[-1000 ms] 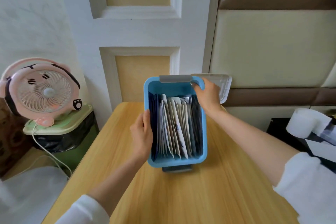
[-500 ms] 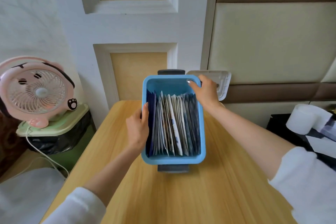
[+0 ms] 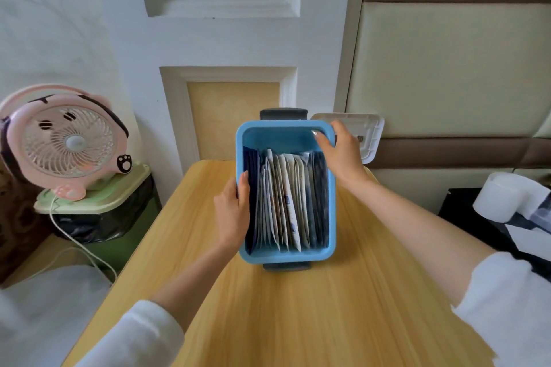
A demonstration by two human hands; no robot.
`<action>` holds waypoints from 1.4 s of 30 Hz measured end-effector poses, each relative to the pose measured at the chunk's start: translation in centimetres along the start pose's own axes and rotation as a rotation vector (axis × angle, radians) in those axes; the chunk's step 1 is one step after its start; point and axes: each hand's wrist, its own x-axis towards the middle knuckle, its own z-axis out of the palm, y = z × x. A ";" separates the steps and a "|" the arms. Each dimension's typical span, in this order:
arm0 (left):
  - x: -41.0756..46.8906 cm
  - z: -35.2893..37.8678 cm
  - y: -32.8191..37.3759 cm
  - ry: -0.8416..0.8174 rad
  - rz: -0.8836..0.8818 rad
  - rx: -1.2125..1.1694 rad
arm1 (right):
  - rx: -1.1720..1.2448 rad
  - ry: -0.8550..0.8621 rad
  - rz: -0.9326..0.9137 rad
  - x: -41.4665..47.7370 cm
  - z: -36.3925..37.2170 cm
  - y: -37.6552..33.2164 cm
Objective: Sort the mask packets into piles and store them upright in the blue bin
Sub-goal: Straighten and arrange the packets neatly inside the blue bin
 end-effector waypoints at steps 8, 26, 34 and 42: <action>-0.6 -0.1 0.6 0.093 0.068 0.019 | -0.015 0.212 -0.128 -0.6 0.5 -1.5; 4.2 -0.5 1.6 -0.294 0.168 0.748 | 0.291 0.533 0.390 -2.8 -1.2 2.0; 6.3 -0.4 2.7 -0.036 0.336 0.737 | 0.204 0.068 0.828 -5.4 -0.6 4.5; 7.1 0.0 3.0 -0.216 0.545 0.754 | -0.163 0.143 -0.228 -5.6 1.1 2.1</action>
